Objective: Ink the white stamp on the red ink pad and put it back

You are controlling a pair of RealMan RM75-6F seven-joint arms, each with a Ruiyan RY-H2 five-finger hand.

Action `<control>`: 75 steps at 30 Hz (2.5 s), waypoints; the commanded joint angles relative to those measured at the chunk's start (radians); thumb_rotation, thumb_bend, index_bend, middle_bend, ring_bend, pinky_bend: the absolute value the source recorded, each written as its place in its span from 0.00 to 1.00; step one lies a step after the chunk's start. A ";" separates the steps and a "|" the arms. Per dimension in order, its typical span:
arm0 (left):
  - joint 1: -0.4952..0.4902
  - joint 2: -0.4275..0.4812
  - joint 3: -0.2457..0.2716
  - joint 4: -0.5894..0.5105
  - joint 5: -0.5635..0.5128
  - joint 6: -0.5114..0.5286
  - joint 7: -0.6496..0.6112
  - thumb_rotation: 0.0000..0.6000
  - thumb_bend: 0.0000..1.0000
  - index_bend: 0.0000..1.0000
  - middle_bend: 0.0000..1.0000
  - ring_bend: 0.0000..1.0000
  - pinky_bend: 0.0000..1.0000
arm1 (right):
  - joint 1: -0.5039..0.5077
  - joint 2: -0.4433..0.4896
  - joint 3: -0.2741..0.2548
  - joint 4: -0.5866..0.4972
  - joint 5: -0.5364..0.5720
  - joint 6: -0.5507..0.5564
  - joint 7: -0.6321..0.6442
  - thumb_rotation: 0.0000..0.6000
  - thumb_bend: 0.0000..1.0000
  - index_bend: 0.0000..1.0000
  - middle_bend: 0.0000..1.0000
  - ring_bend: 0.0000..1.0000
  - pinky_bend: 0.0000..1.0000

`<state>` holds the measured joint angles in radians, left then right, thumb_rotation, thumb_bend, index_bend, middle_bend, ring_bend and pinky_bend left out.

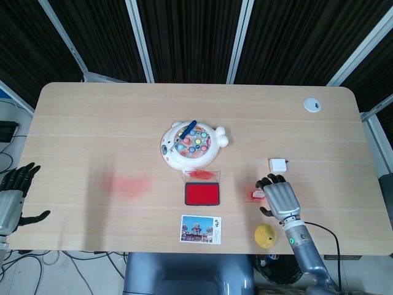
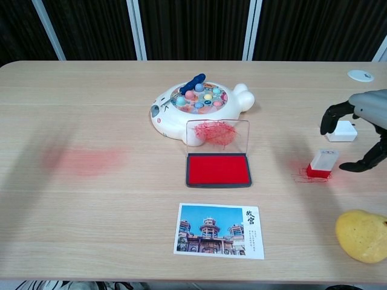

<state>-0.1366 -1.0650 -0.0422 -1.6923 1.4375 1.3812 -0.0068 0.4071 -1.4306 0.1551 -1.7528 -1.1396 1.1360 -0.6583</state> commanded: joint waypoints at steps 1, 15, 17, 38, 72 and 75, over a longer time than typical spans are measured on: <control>-0.001 0.004 0.002 -0.003 -0.001 -0.005 -0.004 1.00 0.00 0.00 0.00 0.00 0.00 | 0.020 -0.040 0.005 0.034 0.048 0.002 -0.030 1.00 0.30 0.38 0.34 0.22 0.25; -0.008 0.019 0.007 -0.014 -0.010 -0.030 -0.022 1.00 0.00 0.00 0.00 0.00 0.00 | 0.065 -0.117 0.007 0.131 0.154 -0.001 -0.039 1.00 0.36 0.38 0.34 0.22 0.25; -0.009 0.020 0.007 -0.016 -0.011 -0.032 -0.022 1.00 0.00 0.00 0.00 0.00 0.00 | 0.068 -0.121 0.005 0.136 0.162 -0.002 -0.038 1.00 0.38 0.38 0.34 0.22 0.25; -0.013 0.024 0.005 -0.018 -0.021 -0.038 -0.028 1.00 0.00 0.00 0.00 0.00 0.00 | 0.099 -0.170 -0.005 0.209 0.210 -0.012 -0.007 1.00 0.41 0.47 0.36 0.22 0.25; -0.016 0.027 0.004 -0.021 -0.032 -0.045 -0.028 1.00 0.00 0.00 0.00 0.00 0.00 | 0.110 -0.146 -0.035 0.196 0.072 0.026 0.102 1.00 0.65 0.77 0.63 0.49 0.50; -0.016 0.027 0.004 -0.022 -0.032 -0.045 -0.028 1.00 0.00 0.00 0.00 0.00 0.00 | 0.113 -0.119 -0.039 0.148 0.044 0.027 0.105 1.00 0.65 0.78 0.63 0.50 0.50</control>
<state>-0.1524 -1.0376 -0.0377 -1.7140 1.4055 1.3358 -0.0351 0.5181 -1.5673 0.1200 -1.5789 -1.0774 1.1618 -0.5582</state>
